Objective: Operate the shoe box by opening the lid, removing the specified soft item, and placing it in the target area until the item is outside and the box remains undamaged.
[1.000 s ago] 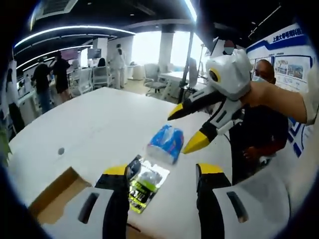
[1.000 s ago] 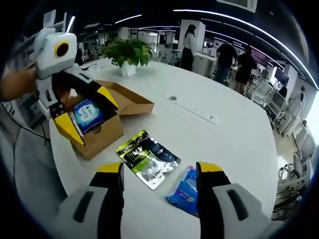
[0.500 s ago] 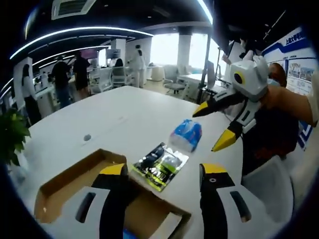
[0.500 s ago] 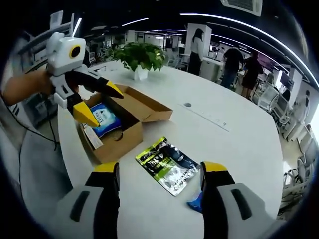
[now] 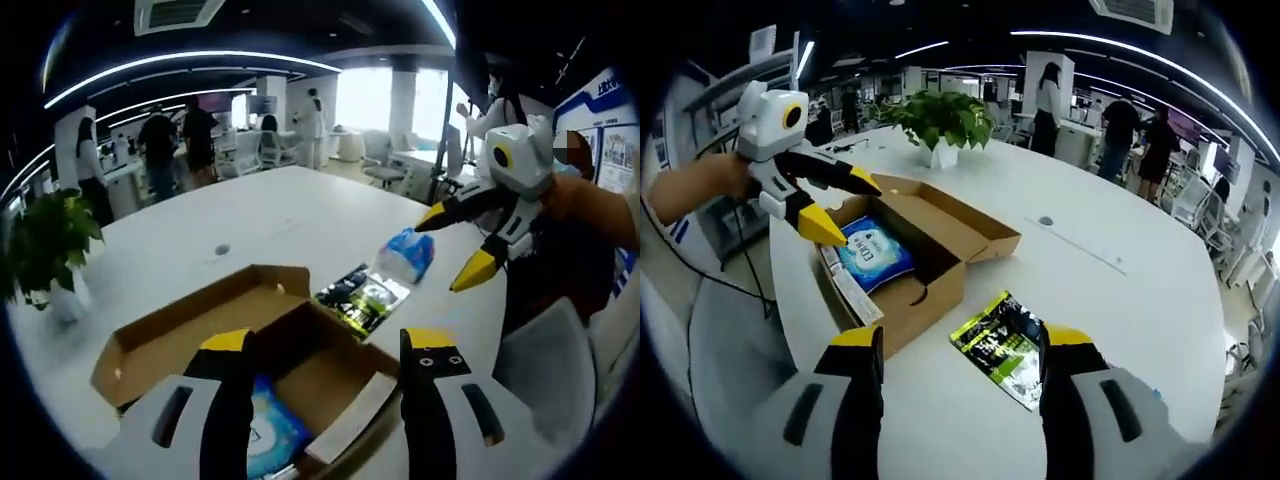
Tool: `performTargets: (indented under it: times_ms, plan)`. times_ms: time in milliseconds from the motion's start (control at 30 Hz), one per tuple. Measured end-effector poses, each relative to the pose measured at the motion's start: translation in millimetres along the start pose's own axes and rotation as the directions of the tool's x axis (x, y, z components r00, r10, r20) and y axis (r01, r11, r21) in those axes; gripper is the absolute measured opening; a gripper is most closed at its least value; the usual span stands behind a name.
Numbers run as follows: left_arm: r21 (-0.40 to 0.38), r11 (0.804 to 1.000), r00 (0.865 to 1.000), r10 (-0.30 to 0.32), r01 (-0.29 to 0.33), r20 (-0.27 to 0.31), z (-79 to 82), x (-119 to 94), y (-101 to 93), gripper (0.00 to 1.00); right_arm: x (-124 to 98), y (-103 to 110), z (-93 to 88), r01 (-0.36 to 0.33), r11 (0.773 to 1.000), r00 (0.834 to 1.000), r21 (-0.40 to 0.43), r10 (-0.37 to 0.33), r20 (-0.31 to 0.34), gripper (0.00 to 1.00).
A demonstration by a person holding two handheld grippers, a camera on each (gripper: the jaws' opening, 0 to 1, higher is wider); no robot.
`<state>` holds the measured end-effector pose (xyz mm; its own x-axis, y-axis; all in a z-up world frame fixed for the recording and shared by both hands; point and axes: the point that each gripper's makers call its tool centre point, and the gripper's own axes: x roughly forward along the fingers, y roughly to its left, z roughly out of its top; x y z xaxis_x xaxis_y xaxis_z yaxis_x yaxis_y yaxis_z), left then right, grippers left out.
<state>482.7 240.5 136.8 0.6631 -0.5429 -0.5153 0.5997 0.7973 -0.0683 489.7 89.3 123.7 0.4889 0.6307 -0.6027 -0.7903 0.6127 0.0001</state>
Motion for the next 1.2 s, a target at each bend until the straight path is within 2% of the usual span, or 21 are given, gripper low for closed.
performTargets:
  times_ms: [367, 467, 733, 833, 967, 1200]
  plan:
    - [-0.031, 0.994, 0.994, 0.103, -0.104, -0.026, -31.2, -37.6, 32.6, 0.57, 17.9, 22.4, 6.7, -0.059, 0.993, 0.998, 0.099, 0.057, 0.029, 0.55]
    - [-0.037, 0.991, 0.991, 0.13, -0.132, -0.034, -40.3, -45.1, 39.7, 0.57, 25.5, 31.9, 6.9, -0.094, 0.987, 0.995, 0.133, 0.09, 0.033, 0.54]
    - [-0.079, 0.98, 0.982, 0.179, -0.183, -0.056, -66.3, -61.7, 53.5, 0.55, 45.3, 50.1, 3.6, -0.134, 0.981, 0.991, 0.144, 0.134, 0.009, 0.54]
    - [-0.073, 0.975, 0.976, 0.206, -0.211, -0.067, -74.3, -67.6, 60.1, 0.54, 53.0, 54.8, 2.0, -0.139, 0.978, 0.99, 0.152, 0.141, -0.004, 0.53]
    - [-0.082, 0.966, 0.968, 0.237, -0.244, -0.085, -88.4, -77.0, 70.1, 0.53, 64.3, 58.5, 0.7, -0.142, 0.969, 0.988, 0.204, 0.15, -0.023, 0.51]
    - [-0.113, 0.948, 0.952, 0.288, -0.299, -0.102, -104.2, -93.0, 81.1, 0.5, 78.8, 61.6, 0.2, -0.136, 0.97, 0.987, 0.199, 0.149, -0.052, 0.49]
